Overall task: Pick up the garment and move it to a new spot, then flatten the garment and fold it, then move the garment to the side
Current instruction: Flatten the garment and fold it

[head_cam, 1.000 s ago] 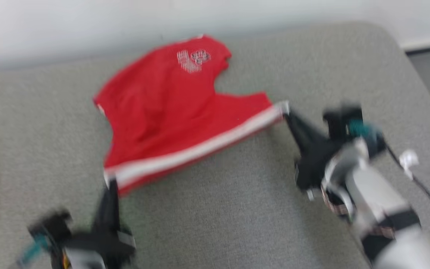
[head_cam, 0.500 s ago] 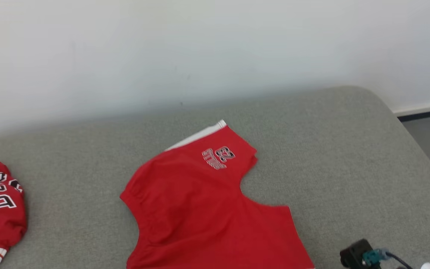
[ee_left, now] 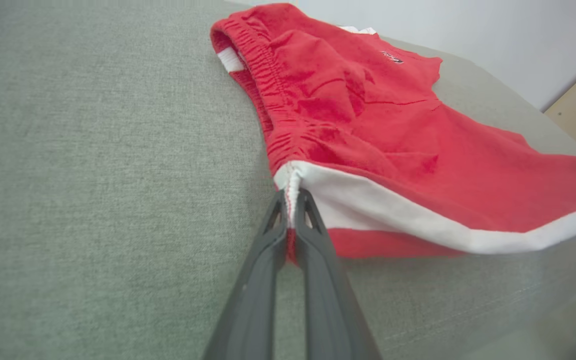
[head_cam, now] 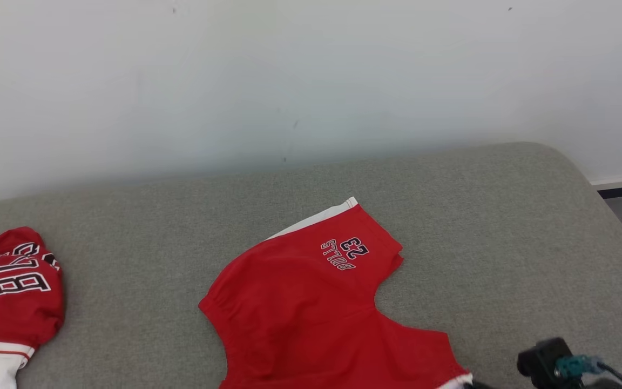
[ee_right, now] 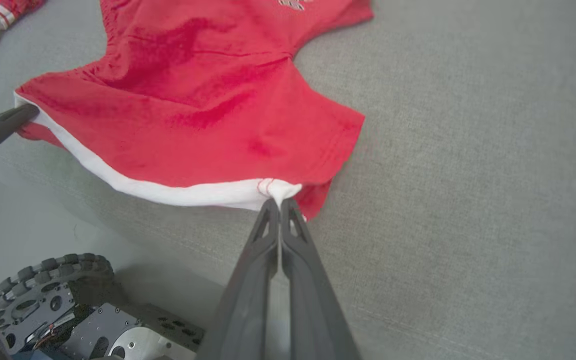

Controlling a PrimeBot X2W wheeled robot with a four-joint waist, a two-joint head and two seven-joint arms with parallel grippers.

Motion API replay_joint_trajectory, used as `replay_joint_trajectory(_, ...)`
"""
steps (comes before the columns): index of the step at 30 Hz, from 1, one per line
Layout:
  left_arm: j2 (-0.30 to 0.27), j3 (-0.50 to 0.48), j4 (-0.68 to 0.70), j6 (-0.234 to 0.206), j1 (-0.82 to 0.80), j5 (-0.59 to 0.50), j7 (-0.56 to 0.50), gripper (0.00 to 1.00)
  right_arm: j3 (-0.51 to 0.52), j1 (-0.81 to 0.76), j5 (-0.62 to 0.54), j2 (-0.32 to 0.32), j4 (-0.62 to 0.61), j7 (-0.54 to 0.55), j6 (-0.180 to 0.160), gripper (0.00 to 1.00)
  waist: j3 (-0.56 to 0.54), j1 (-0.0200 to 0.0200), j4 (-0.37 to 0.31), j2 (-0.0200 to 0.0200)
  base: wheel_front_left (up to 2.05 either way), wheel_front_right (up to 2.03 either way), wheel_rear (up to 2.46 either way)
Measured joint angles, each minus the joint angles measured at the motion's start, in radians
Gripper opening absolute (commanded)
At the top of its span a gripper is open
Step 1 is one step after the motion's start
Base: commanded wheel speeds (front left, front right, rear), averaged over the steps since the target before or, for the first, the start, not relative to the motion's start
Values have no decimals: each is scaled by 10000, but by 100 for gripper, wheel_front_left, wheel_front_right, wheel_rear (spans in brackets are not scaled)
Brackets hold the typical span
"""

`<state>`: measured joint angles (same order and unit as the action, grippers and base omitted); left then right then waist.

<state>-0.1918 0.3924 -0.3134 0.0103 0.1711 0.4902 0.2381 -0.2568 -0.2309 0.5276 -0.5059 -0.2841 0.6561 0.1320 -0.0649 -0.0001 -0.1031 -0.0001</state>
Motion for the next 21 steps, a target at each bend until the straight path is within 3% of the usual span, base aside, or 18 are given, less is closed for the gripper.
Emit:
replay_joint_trajectory(5,245,148,42,167,-917,31,-293,0,-339,1870,-88,15,644,-608,0,0,144,2,286,1,0,0,0)
replay_joint_trajectory(10,422,293,-236,144,-2240,-19,-1001,0,-859,4421,-305,36,2259,-1319,0,0,363,2,668,1,0,0,0)
replay_joint_trajectory(14,880,533,-805,-332,-3766,-230,-1952,0,-1400,6576,-836,270,4531,-2297,0,0,718,3,1137,2,0,0,0)
replay_joint_trajectory(21,1302,744,-1632,-1037,-5620,-167,-2660,0,-926,8841,-1975,1014,7668,-3912,0,0,1474,4,1775,2,0,0,0)
